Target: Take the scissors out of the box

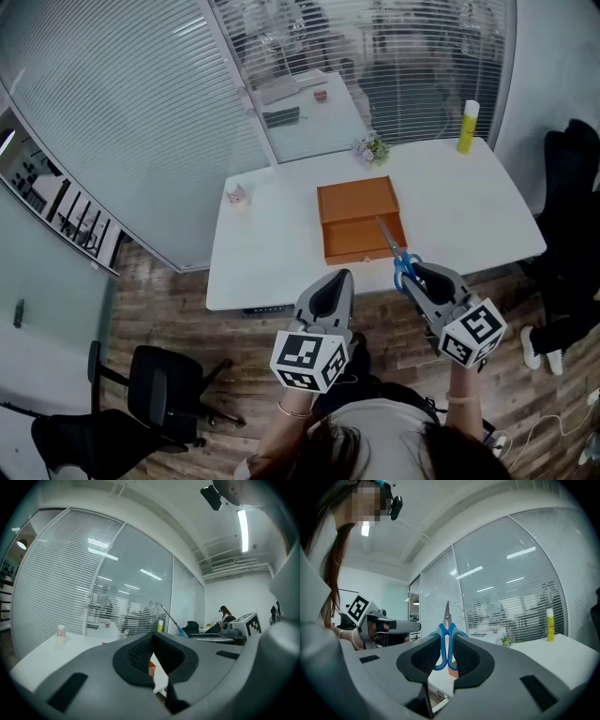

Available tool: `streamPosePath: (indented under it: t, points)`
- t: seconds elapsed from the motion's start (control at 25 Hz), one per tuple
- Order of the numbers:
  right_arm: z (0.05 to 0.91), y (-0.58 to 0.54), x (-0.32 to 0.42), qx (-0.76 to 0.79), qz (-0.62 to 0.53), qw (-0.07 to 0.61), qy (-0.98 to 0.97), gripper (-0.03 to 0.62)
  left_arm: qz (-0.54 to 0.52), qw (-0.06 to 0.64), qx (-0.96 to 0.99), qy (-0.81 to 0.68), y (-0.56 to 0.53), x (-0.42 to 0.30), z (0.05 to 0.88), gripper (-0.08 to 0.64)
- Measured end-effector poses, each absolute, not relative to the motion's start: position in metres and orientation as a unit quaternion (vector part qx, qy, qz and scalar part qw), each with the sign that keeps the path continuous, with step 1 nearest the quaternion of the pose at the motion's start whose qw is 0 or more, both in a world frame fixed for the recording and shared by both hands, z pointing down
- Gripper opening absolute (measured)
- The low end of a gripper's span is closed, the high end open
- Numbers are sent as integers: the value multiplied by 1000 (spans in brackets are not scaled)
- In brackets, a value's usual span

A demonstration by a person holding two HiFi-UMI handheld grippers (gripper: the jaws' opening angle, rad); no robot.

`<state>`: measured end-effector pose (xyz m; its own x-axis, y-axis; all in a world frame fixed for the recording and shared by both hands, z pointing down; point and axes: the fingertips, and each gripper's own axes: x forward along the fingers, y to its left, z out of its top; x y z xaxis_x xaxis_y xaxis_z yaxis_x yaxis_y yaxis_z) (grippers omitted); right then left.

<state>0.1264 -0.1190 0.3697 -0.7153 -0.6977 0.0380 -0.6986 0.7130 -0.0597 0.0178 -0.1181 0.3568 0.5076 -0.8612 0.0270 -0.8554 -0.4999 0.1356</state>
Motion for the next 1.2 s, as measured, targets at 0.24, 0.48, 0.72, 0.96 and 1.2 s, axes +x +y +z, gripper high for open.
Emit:
streamPosePath:
  t: [0.24, 0.48, 0.72, 0.96, 1.2]
  points:
    - [368, -113, 126, 377, 30, 9, -926, 111, -24, 65, 867, -494, -113, 19, 356, 17]
    - [368, -111, 125, 379, 26, 13, -925, 110, -25, 64, 868, -492, -114, 20, 356, 17]
    - [369, -109, 125, 382, 27, 17, -924, 110, -24, 67, 868, -492, -115, 20, 358, 17]
    - [368, -112, 125, 384, 26, 16, -923, 110, -26, 67, 870, -488, -119, 21, 357, 17]
    - [367, -114, 125, 386, 25, 15, -922, 110, -28, 68, 872, -484, -121, 22, 358, 17]
